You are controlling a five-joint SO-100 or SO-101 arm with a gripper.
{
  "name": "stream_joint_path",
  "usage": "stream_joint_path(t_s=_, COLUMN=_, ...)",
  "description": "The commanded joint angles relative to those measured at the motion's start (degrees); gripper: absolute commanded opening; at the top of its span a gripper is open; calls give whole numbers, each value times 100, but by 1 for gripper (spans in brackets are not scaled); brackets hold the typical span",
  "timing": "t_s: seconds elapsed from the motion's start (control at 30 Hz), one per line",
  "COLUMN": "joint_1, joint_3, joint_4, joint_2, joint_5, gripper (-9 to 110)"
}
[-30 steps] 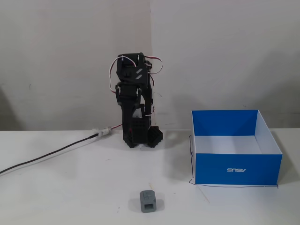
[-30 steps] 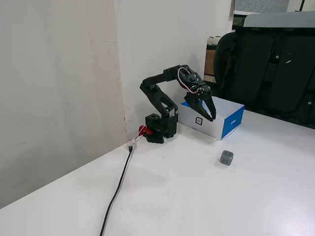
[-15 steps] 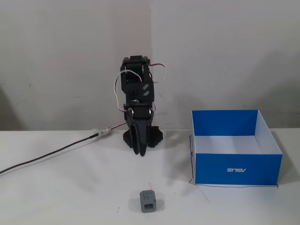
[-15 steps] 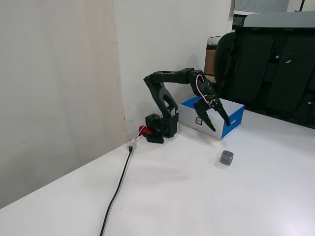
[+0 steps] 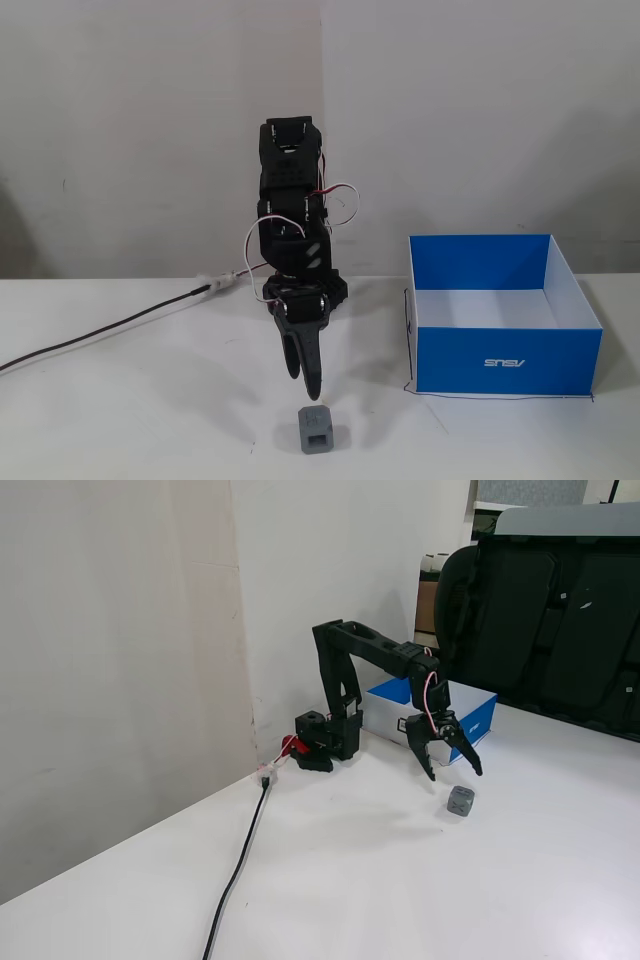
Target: Pick the gray block and keep it in the box.
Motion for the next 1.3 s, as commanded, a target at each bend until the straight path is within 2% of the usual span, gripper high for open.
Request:
stream_joint_path(t_s=0.0, joint_1=-62, joint_3=-606, joint_4=-53, joint_2=-105, joint_5=26, gripper=35)
stream_joint_path(t_s=0.23, joint_1=-88, joint_3=-1547, joint_4=-105, joint_2=-1600, joint_5=62, gripper=36)
stream_joint_path(t_s=0.5, joint_1=-316, joint_3=-1608, joint_4=-404, joint_2=-2206, joint_5=167, gripper=36)
stream_joint_path(t_s=0.53, joint_1=-316, joint_3=-1608, joint_4=-431, joint_2=-2268, joint_5=167, gripper=34)
stream_joint_path(t_s=0.67, joint_1=-316, joint_3=-1635, joint_4=-404, joint_2=-2303, joint_5=167, gripper=0)
stream_joint_path(t_s=0.77, joint_1=-237, joint_3=-1661, joint_4=-308, joint_2=-2215, joint_5=167, gripper=0)
stream_joint_path(t_s=0.87, joint_1=-176, joint_3=-1749, joint_4=-9, joint_2=-1802, joint_5=167, gripper=0)
stream_joint_path(t_s=1.1, joint_1=-193, joint_3=-1468, joint_4=694, joint_2=360, joint_5=167, gripper=0)
stream_joint_path(t_s=1.27, joint_1=-870, joint_3=-967, joint_4=1143, joint_2=2145, joint_5=167, gripper=0)
